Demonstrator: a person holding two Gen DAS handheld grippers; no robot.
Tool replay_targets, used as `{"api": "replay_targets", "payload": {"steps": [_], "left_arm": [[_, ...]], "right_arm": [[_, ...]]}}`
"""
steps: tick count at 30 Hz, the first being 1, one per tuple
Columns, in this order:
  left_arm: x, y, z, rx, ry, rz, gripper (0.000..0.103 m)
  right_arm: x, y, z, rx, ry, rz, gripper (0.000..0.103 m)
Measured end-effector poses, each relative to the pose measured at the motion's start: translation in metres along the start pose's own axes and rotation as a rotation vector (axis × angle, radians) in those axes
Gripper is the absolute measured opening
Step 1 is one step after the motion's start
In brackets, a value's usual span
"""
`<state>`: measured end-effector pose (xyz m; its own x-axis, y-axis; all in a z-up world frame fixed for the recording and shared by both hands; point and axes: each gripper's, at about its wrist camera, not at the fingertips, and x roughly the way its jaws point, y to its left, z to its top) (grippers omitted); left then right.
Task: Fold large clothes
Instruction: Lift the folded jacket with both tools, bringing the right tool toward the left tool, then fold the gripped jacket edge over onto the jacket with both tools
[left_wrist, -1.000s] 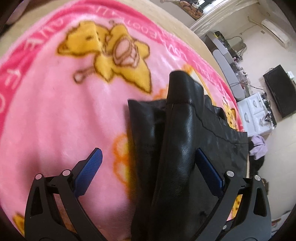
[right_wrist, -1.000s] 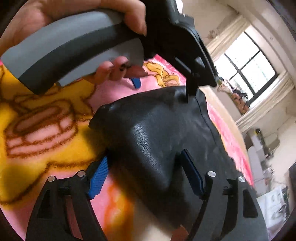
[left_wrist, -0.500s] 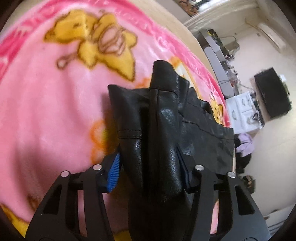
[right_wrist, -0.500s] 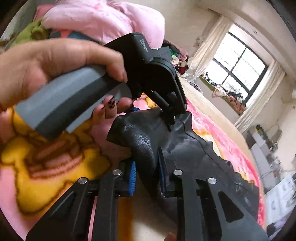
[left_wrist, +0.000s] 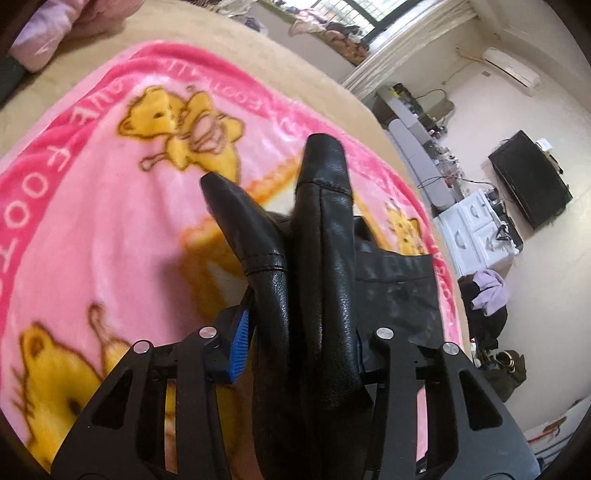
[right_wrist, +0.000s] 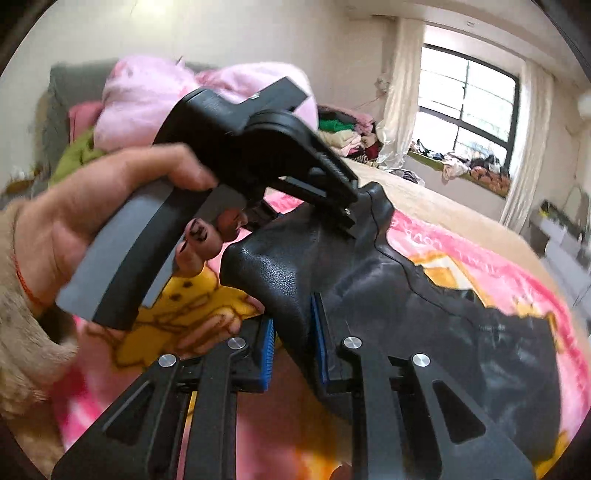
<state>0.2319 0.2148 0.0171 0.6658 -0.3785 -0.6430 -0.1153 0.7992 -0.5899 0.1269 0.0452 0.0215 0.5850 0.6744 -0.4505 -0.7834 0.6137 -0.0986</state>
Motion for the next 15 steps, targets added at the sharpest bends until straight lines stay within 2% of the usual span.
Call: {"api": "replay_targets", "payload": {"steps": [6,15], "left_arm": [[-0.014,-0.071,-0.006,0.096,-0.087,0.025,0.033],[0.008,-0.172,-0.008,0.233,-0.071,0.064,0.035]], "right_arm": [[-0.044,-0.034,0.005,0.076,-0.062,0.009,0.015],[-0.110,-0.116,-0.010,0.276,-0.195,-0.010,0.015]]}}
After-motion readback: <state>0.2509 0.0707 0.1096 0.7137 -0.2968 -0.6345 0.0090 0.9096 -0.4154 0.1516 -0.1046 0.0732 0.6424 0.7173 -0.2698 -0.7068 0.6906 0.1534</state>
